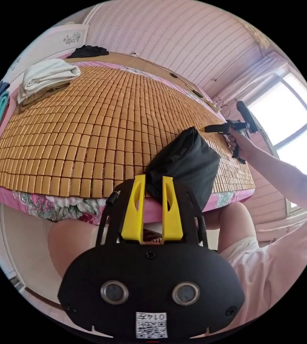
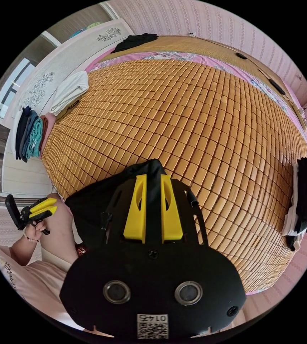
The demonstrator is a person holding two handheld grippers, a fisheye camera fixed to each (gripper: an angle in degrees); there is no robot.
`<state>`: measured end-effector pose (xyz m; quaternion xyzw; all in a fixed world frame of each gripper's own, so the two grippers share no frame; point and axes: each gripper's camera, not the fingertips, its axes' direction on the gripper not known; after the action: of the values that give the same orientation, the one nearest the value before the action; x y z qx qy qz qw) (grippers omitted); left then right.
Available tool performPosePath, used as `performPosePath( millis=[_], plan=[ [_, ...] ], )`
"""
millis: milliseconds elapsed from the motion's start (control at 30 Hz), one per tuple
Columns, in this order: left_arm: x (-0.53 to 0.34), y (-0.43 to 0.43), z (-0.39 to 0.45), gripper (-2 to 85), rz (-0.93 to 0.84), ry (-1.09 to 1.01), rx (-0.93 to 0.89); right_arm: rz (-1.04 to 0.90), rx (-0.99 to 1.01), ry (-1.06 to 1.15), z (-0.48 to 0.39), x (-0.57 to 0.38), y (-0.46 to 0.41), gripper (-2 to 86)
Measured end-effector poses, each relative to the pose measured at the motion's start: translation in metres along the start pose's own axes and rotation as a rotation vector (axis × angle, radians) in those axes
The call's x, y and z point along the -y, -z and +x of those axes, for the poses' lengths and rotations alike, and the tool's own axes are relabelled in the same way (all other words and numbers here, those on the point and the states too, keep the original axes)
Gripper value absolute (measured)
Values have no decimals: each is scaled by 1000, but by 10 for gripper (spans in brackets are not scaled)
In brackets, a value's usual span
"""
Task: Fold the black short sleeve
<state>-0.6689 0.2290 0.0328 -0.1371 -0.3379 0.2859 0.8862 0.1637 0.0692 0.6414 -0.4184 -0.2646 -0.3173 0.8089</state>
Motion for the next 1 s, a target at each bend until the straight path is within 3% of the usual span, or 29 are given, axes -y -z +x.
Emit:
performPosePath(
  millis=[100,233,367,500,567,800,1000],
  plan=[
    [17,-15,23,81,-33,-162,94,-82,-53,20,-1,19,10,71],
    [36,-58,25,18,-277,-201,155,-75,-112,19,-14,49,36,79],
    [41,-42,-1,0,-243,-70,120,-142,-105,-5,-7,78,53,84],
    [38,-33,-19,21,-270,-38,235,-73,-49,10,2,87,91,89],
    [34,-21,-29,61,-237,-31,115,-37,-39,71,6,85,115,96],
    [40,-23,-25,121,-191,-79,-13,-151,-12,139,20,88,123,133],
    [34,-44,-7,22,-259,-130,39,-152,-145,306,-9,72,135,41]
  ],
)
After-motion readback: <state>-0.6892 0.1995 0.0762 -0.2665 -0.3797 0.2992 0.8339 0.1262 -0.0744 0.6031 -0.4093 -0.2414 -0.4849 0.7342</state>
